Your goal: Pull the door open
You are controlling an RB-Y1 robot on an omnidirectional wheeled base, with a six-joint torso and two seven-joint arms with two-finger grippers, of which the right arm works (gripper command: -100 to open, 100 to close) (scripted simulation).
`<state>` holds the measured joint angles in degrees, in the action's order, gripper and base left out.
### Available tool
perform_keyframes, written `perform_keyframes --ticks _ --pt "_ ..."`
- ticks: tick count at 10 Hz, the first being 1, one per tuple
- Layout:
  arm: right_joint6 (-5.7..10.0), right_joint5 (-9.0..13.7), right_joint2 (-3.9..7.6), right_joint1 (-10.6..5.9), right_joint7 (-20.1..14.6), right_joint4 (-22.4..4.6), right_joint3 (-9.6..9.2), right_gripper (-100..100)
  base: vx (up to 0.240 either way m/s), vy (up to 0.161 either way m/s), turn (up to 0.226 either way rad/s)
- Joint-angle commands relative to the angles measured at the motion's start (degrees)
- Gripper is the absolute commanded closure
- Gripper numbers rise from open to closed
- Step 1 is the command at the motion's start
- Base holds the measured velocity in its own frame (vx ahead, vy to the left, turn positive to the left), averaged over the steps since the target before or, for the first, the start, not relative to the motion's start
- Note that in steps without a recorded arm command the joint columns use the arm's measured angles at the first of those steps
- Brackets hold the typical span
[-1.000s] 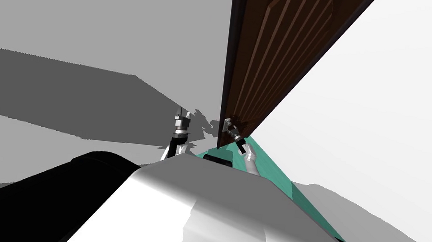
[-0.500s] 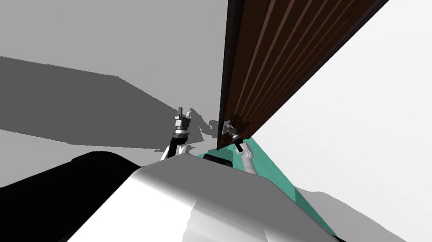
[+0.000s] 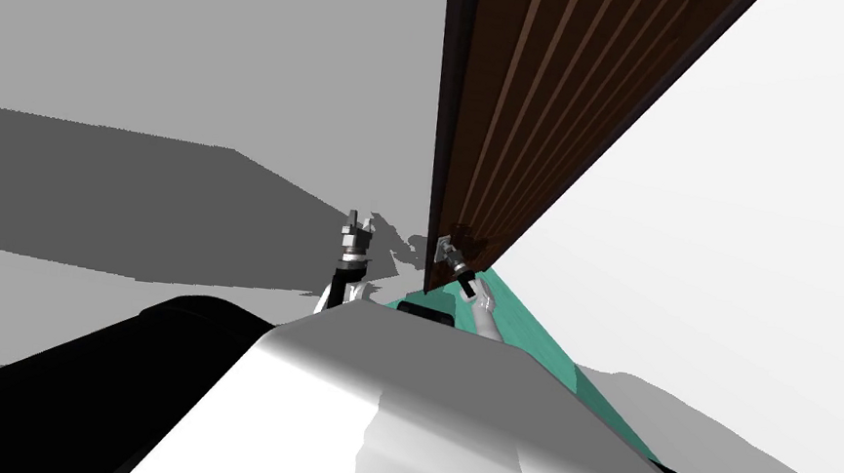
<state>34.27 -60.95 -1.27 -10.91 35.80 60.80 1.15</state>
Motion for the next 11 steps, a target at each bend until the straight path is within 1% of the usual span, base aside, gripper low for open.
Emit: perform_keyframes --ticks 1,6,10,11 --pt "-0.1 1.63 0.31 -0.15 -1.73 -0.21 -0.03 100 -0.057 -0.043 0.182" --pt "-0.35 5.88 1.04 -0.53 -6.09 -0.75 -0.11 100 -0.073 -0.063 0.149" --pt "-0.66 10.96 1.8 -0.99 -11.1 -1.39 -0.21 100 -0.084 -0.069 0.138" --pt "-0.75 12.53 2.01 -1.14 -12.58 -1.59 -0.24 100 -0.087 -0.076 0.167"
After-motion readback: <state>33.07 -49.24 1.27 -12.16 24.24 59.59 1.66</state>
